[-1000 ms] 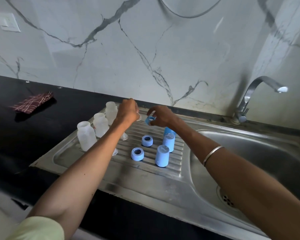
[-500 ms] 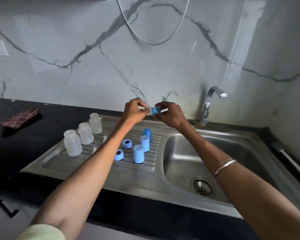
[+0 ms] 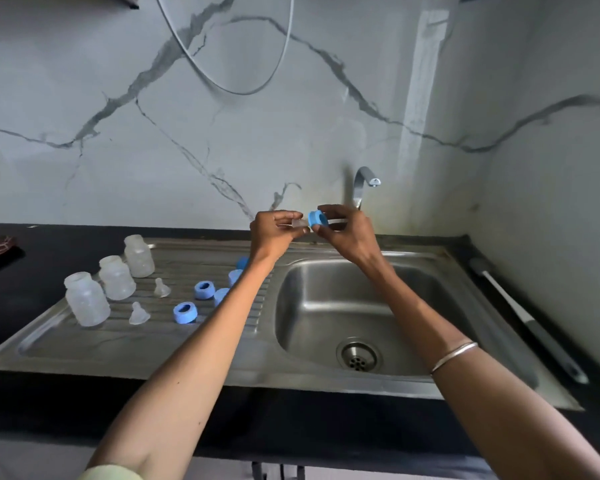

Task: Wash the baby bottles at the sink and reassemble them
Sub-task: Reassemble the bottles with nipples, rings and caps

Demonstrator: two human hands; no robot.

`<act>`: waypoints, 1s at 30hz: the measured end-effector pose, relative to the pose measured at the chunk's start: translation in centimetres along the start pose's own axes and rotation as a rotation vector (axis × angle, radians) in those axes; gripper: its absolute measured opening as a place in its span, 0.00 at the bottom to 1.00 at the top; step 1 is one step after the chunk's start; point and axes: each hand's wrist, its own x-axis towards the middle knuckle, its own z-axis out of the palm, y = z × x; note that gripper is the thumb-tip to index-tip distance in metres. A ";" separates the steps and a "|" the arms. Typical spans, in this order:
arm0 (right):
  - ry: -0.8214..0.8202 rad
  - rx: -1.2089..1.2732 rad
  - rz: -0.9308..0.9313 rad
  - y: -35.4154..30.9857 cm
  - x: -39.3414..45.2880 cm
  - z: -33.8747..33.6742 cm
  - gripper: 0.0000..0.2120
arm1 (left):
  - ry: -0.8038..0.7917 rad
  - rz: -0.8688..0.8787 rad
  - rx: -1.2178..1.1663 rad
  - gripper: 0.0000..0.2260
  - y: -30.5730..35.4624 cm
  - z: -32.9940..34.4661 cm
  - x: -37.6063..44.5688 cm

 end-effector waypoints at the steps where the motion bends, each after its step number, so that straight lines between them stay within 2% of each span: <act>1: -0.004 0.006 0.007 0.5 -0.2 -0.1 0.20 | -0.008 0.004 0.003 0.17 0.0 0.6 -0.2; 12: 0.038 0.079 0.082 4.6 -1.2 1.4 0.19 | -0.010 -0.065 -0.099 0.16 -3.5 4.0 -1.5; 16: 0.026 0.110 0.098 5.1 -1.2 3.3 0.19 | 0.029 -0.065 -0.142 0.11 -5.1 3.3 -1.3; 23: 0.051 0.187 0.149 5.3 -1.6 6.4 0.20 | 0.098 -0.230 -0.449 0.07 -6.7 2.3 -2.1; 27: 0.116 0.219 0.165 6.4 -2.4 7.2 0.20 | 0.134 -0.286 -0.484 0.06 -7.6 3.0 -2.6; 30: 0.101 0.210 0.162 7.1 -2.4 6.9 0.21 | 0.129 -0.287 -0.457 0.06 -8.2 3.4 -2.4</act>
